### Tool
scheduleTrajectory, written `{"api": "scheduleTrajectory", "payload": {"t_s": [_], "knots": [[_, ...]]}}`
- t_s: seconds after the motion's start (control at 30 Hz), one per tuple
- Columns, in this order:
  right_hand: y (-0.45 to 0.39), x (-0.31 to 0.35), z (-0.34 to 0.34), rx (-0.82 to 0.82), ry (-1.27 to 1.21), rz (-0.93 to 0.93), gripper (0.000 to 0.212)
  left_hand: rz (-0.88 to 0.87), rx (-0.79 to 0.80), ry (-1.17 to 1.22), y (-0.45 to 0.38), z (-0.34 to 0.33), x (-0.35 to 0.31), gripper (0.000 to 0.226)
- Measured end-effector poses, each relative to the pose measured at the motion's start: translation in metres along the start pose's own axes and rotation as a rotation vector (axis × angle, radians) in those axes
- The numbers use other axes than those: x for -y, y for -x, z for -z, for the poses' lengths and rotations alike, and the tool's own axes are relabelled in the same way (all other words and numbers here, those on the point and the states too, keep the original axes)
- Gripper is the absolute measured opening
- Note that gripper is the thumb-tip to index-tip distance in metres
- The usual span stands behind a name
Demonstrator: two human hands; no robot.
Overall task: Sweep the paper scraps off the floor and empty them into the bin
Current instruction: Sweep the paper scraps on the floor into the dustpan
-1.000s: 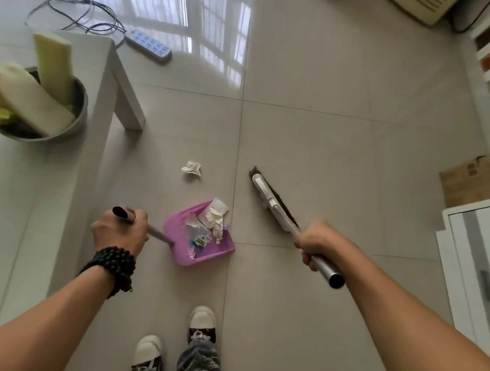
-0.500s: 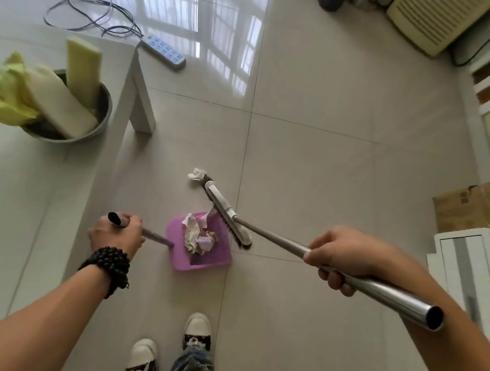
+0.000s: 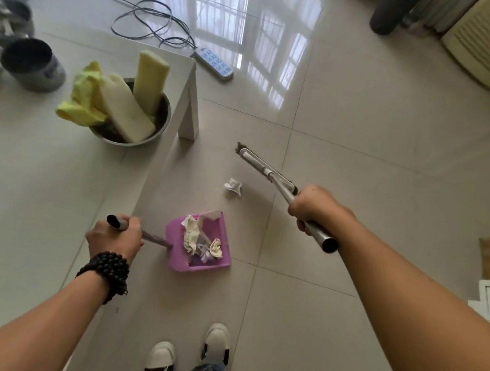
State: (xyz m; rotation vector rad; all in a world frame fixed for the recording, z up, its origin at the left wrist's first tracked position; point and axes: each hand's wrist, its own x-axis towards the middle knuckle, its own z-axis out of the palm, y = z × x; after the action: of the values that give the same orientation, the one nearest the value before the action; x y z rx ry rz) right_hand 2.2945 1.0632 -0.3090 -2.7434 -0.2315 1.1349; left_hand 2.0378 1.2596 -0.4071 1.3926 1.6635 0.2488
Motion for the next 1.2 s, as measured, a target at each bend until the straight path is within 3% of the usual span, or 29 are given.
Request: {"api": "scheduleTrajectory", "payload": {"t_s": [0.17,0.33,0.53,0.67,0.9,1.03,1.2], "knots": [[-0.009,0.019,-0.036,0.046,0.163,0.001,0.030,0.046,-0.115,-0.023,-0.009,0.000,-0.002,0.038],[-0.003,0.011,-0.067,0.192,0.220,-0.057,0.029,0.104,-0.170,-0.015,-0.014,-0.003,-0.010,0.047],[-0.004,-0.002,-0.061,0.453,0.034,-0.168,0.017,0.080,-0.070,-0.040,-0.002,-0.032,-0.014,0.036],[0.005,-0.013,-0.044,0.544,-0.253,-0.240,0.010,0.065,0.028,-0.090,0.014,-0.046,-0.020,0.026],[0.042,-0.066,-0.014,0.602,-0.491,-0.273,0.014,-0.175,0.154,-0.255,0.051,-0.049,-0.033,0.022],[0.083,-0.104,0.002,0.614,-0.577,-0.288,0.015,-0.324,0.241,-0.359,0.086,-0.049,-0.065,0.036],[0.159,-0.162,0.022,0.515,-0.777,-0.320,0.016,-0.498,0.371,-0.478,0.160,-0.053,-0.111,0.031]]}}
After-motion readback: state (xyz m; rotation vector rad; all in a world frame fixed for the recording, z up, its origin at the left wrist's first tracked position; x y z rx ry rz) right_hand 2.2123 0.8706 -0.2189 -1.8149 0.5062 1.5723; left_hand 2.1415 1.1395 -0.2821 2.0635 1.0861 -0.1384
